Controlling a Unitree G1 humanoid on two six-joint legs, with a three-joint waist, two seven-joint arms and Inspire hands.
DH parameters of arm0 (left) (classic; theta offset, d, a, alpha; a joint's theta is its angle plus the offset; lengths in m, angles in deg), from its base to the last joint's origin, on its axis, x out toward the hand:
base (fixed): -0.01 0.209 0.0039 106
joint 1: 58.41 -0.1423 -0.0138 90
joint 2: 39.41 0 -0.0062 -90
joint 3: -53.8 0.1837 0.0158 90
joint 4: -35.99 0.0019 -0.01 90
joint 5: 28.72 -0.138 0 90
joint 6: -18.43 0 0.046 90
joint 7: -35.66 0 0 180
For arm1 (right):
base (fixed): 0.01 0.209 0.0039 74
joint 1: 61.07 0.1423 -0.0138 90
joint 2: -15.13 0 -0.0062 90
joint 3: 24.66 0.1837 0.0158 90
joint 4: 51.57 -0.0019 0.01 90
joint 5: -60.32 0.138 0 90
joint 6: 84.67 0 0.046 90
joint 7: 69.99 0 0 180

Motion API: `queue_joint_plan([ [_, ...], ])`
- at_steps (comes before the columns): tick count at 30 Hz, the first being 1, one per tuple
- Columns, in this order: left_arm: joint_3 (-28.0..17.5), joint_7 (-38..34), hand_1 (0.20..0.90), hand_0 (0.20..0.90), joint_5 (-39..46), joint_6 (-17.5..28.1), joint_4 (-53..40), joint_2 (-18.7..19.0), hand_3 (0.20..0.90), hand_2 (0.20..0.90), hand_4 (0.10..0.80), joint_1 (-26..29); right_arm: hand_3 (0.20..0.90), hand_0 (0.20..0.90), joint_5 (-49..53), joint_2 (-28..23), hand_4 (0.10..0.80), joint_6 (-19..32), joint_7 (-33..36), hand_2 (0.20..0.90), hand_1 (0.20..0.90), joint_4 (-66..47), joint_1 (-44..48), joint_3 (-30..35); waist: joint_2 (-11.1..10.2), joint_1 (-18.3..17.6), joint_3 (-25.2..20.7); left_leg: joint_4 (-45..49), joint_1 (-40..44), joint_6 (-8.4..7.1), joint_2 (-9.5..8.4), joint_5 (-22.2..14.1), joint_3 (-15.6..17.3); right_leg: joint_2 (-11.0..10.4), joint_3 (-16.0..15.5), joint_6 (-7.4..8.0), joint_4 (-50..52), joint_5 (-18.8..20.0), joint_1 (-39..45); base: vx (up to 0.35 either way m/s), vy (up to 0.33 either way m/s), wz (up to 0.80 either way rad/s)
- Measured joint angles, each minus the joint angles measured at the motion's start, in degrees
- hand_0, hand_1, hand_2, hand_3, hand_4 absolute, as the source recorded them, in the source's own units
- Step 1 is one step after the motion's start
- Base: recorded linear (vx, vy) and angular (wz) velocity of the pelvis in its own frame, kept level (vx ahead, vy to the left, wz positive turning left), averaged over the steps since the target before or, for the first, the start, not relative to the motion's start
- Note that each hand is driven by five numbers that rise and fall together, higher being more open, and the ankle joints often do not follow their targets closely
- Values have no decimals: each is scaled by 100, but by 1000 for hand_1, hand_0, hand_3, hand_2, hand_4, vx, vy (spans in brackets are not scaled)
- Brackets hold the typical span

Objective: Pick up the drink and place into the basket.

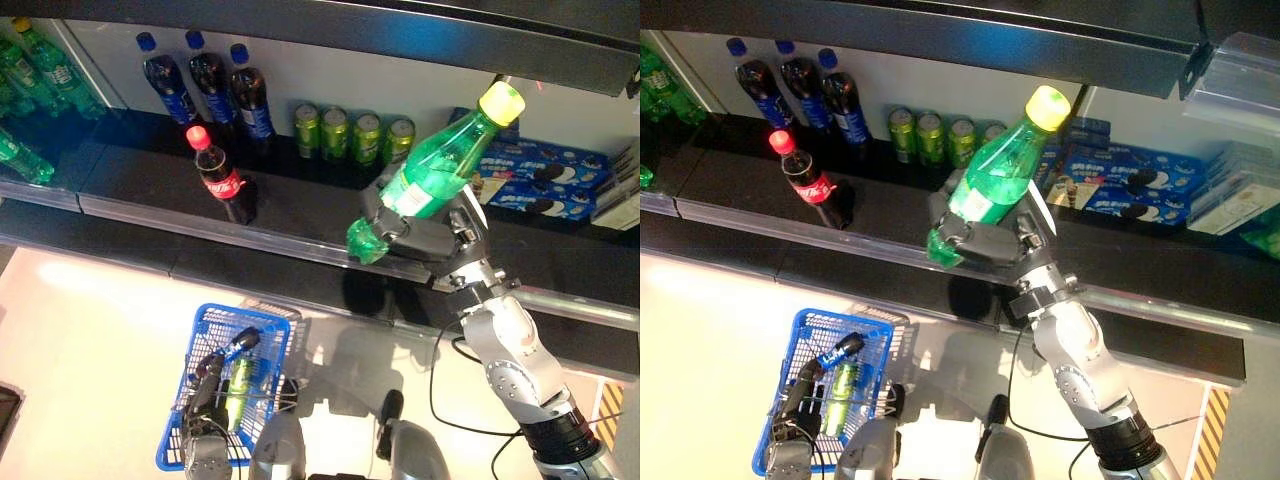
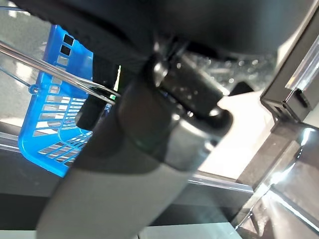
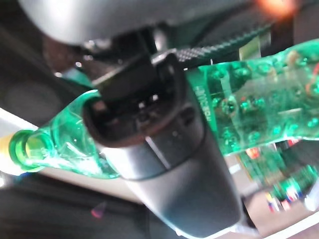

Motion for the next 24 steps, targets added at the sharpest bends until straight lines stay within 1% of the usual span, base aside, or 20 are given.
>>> queue_joint_plan([
  [2,8,3,300,300,0,16,-23,34,200,300,100,6,200,300,83,-15,100,-48,-96,300,300,-1,109,-96,-27,23,-48,0,-5,-14,-1,8,-101,1,-100,0,-32,-1,74,-27,-10,18],
  [5,16,9,300,300,-2,40,-78,46,200,300,100,-8,200,300,181,-11,100,-147,-101,300,300,-2,286,-243,-53,99,-69,3,9,-23,3,14,-146,11,-141,-1,-49,-1,128,-22,-10,12],
  [7,52,21,300,300,-56,40,-331,47,200,300,100,-97,200,300,197,8,100,-179,-101,300,300,-22,368,-410,-66,217,-77,12,-5,-33,-4,24,-228,12,-214,-1,-67,-1,174,-22,-1,19],
  [8,117,35,300,300,-133,40,-485,55,200,300,100,-142,200,300,194,16,100,-201,-98,300,300,-23,394,-515,-66,239,-77,11,-11,-37,-10,38,-313,10,-310,-1,-106,-1,243,-26,2,33],
  [11,285,124,300,300,-264,-21,-968,92,200,300,100,-273,200,300,128,115,100,-260,-1,300,300,-23,412,-794,-66,503,-78,34,-55,-55,-31,55,-548,5,-546,6,-115,-53,366,-31,-1,42],
  [14,485,198,300,300,-521,-150,-1403,236,200,300,100,-396,200,300,-99,238,100,-287,180,300,300,-23,453,-1102,-68,763,-80,47,-158,-65,-68,83,-764,-17,-758,16,-106,-105,413,-21,-7,36],
  [16,510,246,300,300,-645,-325,-1731,282,200,300,100,-464,200,300,-254,264,100,-350,297,300,300,-22,491,-1249,-68,930,-79,61,-228,-56,-140,103,-964,-61,-953,47,-101,-156,477,9,-14,48],
  [17,541,266,300,300,-698,-420,-1888,318,200,300,100,-502,200,300,-331,267,100,-379,396,300,300,-22,516,-1300,-68,1010,-79,78,-263,-56,-167,105,-1036,-70,-980,56,-104,-185,495,22,-16,62],
  [18,600,352,300,300,-751,-538,-2018,379,200,300,100,-526,200,300,-409,274,100,-391,504,300,300,-23,534,-1328,-60,1070,-75,122,-339,-50,-230,114,-1175,-63,-945,93,-103,-253,545,25,-23,65],
  [19,709,362,300,300,-852,-748,-2294,491,200,300,100,-619,200,300,-559,281,100,-410,717,300,300,-15,560,-1359,-60,1156,-75,129,-359,-50,-267,121,-1292,-63,-951,111,-107,-305,603,29,-38,71],
  [21,769,466,300,300,-920,-996,-2704,608,200,300,100,-765,200,300,-766,304,100,-437,983,300,300,16,628,-1384,-63,1350,-75,141,-396,-50,-334,127,-1454,-66,-962,143,-101,-382,669,35,-45,49],
  [22,836,472,300,300,-920,-1134,-2969,698,200,300,100,-842,200,300,-854,338,100,-438,1150,300,300,36,655,-1387,-63,1448,-74,150,-411,-51,-358,127,-1536,-68,-995,146,-103,-415,699,32,-43,46],
  [23,910,586,300,300,-919,-1230,-3173,807,200,300,100,-898,200,300,-950,400,100,-440,1288,300,300,118,725,-1388,-59,1569,-71,153,-417,-52,-390,128,-1629,-85,-1102,169,-101,-442,755,23,-34,39],
  [24,924,648,300,300,-916,-1345,-3306,861,200,300,100,-912,200,300,-981,455,100,-440,1403,300,300,191,787,-1394,-60,1670,-71,158,-416,-53,-402,127,-1659,-91,-1130,176,-91,-468,776,17,-33,31],
])
